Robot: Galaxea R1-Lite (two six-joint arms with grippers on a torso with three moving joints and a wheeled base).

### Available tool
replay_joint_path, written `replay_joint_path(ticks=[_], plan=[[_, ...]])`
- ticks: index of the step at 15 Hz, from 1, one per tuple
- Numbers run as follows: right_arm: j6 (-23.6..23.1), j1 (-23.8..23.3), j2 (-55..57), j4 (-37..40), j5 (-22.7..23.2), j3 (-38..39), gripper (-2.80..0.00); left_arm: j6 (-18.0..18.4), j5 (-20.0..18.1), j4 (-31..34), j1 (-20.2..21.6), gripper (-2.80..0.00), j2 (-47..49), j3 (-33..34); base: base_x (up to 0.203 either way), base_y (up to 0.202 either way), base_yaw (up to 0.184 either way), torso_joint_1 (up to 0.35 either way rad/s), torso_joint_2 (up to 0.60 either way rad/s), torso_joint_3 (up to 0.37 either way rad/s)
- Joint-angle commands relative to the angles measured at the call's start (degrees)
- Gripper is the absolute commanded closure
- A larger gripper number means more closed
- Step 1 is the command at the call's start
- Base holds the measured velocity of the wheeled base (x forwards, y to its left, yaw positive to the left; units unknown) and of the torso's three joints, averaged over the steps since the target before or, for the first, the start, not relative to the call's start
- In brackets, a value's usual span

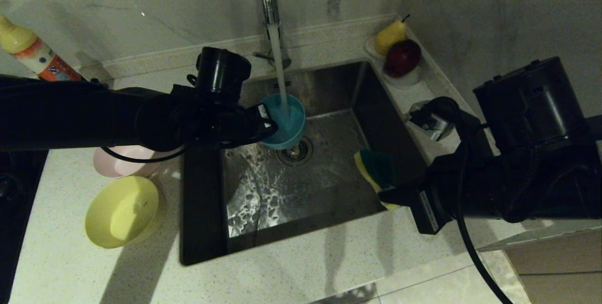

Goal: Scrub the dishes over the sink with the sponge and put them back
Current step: Wash the bowl

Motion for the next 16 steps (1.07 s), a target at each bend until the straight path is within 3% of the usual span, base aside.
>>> replay_joint_path(ticks=[1,14,16], plan=[[0.05,0.01,-0.27,0.06,0.01,0.00,0.00,-0.20,1.27,0.09,-0.41,0.00,0.46,-0.57,0.000,0.000,0.000,0.000,0.00,0.000],[0.05,-0.34,-0.50,0.06,0.01,1.14,0.00,-0.12,3.03,-0.18,-0.32,0.00,-0.60,-0.17,0.000,0.000,0.000,0.000,0.00,0.000],[0.05,-0.52,-0.77,0.06,0.19,1.66,0.00,0.10,6.48,-0.59,-0.23,0.00,-1.24,0.47,0.000,0.000,0.000,0.000,0.00,0.000]])
